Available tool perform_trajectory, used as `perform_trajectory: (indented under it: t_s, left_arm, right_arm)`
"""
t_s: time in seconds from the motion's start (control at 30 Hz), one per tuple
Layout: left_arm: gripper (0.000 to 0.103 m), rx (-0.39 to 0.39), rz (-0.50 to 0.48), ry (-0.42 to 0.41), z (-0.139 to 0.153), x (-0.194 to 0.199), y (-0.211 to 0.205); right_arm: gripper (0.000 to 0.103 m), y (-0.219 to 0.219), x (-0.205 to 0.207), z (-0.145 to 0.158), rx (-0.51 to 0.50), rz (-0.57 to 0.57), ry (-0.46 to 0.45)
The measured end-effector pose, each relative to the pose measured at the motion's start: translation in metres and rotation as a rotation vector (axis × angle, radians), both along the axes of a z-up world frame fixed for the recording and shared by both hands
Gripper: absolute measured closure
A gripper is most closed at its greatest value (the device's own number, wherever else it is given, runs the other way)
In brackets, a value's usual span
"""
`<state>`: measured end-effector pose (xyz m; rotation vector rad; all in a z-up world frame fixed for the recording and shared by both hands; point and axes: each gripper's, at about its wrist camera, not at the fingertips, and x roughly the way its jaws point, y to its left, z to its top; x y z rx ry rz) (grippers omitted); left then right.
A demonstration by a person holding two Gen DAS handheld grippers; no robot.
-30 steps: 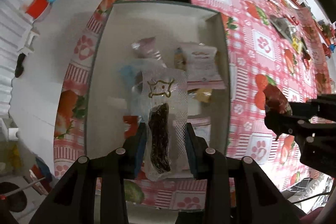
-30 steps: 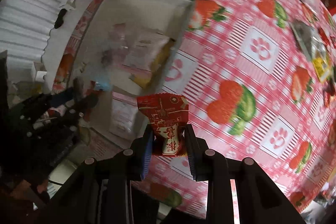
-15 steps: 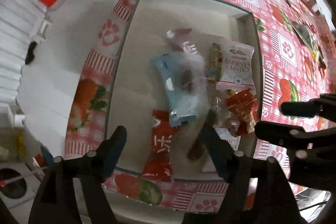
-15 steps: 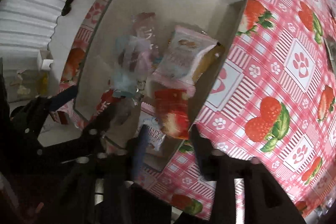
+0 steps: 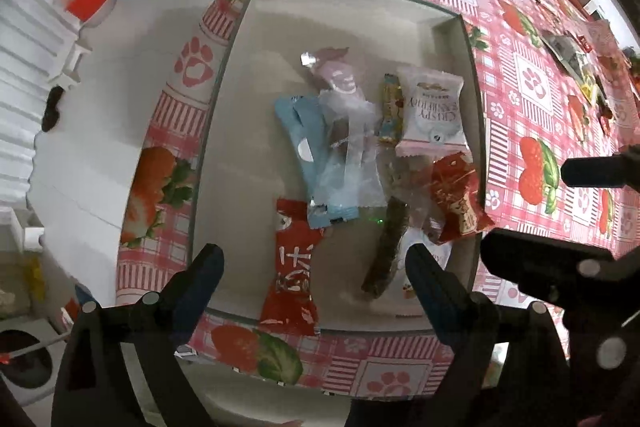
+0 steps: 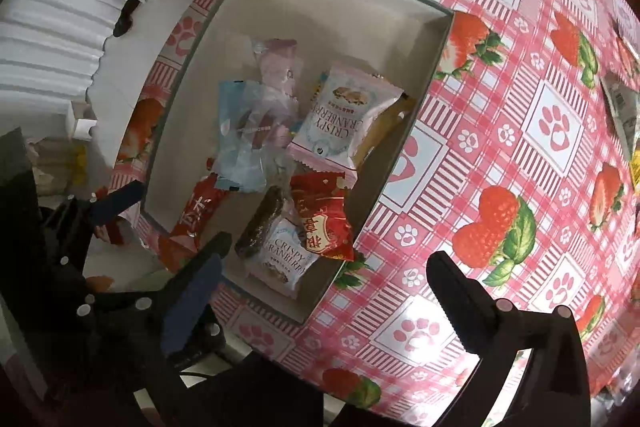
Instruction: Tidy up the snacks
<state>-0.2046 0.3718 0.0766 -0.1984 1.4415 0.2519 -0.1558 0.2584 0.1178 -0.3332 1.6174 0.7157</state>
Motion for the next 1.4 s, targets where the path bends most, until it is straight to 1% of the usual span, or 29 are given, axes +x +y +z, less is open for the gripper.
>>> perform_trajectory:
  t_s: [0.07,0.13,0.3,0.87,1.4]
  left_arm:
    - [0.009,0.012,-0.006,-0.006,0.003,0.001,-0.002]
    - [0.009,-0.005,-0.015,-0.010,0.004,0.001,-0.002]
    - [0.009,0.015,-0.023,-0.009,0.006,0.001,-0.004]
    - [0.009,0.013,-0.030,-0.006,0.006,0.001,-0.010]
    - [0.009,0.024,-0.046,-0.012,0.011,-0.002,-0.012]
  right_arm:
    - [0.000,0.000,0.000,0.002,-0.010,0.005,-0.019]
    - [0.000,-0.001,-0.001,0.003,-0.018,0.005,-0.034]
    - [0.000,-0.003,0.000,0.006,-0.034,0.013,-0.067]
    - [0.000,-0.005,-0.002,0.016,-0.044,0.041,-0.105]
    - [0.000,-0.004,-0.008,0.020,-0.041,0.030,-0.117]
